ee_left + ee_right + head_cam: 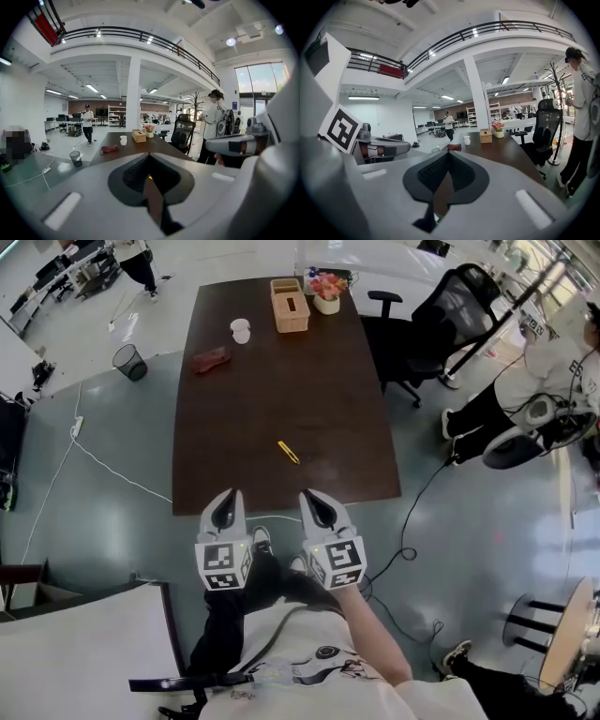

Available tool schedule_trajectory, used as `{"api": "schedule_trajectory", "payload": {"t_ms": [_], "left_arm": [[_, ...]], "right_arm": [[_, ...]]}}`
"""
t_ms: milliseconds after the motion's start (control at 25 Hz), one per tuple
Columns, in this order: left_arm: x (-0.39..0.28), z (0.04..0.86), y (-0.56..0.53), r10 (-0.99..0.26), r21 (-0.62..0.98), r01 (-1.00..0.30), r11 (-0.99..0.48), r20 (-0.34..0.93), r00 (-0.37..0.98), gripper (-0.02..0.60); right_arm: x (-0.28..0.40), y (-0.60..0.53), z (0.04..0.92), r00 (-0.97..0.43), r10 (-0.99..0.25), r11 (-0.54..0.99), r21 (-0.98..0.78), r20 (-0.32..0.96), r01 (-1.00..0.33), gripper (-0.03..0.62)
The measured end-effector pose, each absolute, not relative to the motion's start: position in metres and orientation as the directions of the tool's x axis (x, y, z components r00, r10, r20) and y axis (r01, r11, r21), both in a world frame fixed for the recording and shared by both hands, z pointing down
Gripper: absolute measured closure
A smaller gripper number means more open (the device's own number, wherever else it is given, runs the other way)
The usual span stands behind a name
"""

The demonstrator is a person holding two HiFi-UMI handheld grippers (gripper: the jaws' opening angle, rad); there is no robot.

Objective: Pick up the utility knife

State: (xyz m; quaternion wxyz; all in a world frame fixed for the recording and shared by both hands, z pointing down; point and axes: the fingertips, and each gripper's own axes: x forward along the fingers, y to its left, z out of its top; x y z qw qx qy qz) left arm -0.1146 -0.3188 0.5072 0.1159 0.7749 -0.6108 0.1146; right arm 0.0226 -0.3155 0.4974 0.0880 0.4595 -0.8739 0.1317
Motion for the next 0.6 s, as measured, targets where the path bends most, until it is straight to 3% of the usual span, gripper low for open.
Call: {"api": "schedule_trajectory", "payload": {"t_ms": [600], "left_arm": [[-0.129, 0.613, -0.414, -0.723, 0.185, -0.917, -0.352, 0.569, 0.392, 0.584]], "right_arm": [[0.009, -0.403, 0.593, -0.436, -0.713, 0.402, -0.189, 0.549, -0.896, 0.592]]}}
